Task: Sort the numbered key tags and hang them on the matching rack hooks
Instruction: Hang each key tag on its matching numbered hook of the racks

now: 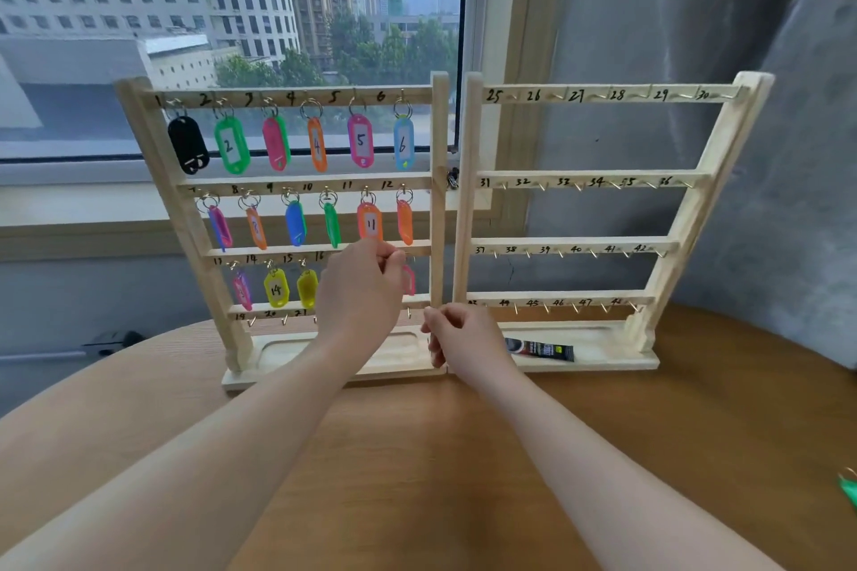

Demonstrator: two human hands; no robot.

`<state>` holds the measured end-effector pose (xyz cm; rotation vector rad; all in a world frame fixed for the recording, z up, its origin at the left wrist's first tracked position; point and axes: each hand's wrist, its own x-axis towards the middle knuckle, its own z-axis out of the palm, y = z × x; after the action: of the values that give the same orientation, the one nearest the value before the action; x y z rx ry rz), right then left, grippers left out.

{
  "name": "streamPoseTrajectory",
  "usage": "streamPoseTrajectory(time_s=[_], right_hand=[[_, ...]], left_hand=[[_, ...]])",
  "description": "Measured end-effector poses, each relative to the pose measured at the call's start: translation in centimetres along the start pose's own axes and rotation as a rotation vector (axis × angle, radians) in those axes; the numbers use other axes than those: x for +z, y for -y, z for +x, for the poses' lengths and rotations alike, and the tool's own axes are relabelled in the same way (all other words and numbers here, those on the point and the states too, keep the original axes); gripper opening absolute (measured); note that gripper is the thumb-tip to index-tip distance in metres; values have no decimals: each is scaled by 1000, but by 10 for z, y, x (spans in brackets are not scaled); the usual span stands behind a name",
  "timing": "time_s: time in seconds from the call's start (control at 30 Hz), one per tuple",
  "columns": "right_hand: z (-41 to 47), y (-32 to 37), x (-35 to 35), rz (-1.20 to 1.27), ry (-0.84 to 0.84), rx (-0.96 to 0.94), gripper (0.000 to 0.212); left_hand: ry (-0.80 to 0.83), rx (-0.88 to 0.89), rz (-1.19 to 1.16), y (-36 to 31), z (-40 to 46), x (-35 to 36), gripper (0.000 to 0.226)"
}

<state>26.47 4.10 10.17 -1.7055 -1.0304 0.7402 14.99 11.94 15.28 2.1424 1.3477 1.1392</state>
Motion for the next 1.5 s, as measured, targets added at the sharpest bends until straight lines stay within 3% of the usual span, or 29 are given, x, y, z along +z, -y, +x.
streamPoseTrajectory(time_s=[0.53,0.7,0.9,1.17,1.33,1.5], right_hand=[[-70,-22,-91,-214,-48,-11,31],[-99,-34,-127,-315,-65,-7,29],[-124,-66,-195,-507,-148,47,26],[-157,-140,-308,-755,-451,357,15],[-168,-165,-341,-752,-386,562,37],[-172,-184,-357,-599,-363,572,57]], left_hand=[[37,-117,105,-12,-23,0,26],[166,-40,145,-38,-58,14,22],[324,174,107,-82,-108,49,15],[655,306,98,-111,-158,97,9],[804,344,154,-119,-176,123,8],[895,365,156,-135,-191,152,6]])
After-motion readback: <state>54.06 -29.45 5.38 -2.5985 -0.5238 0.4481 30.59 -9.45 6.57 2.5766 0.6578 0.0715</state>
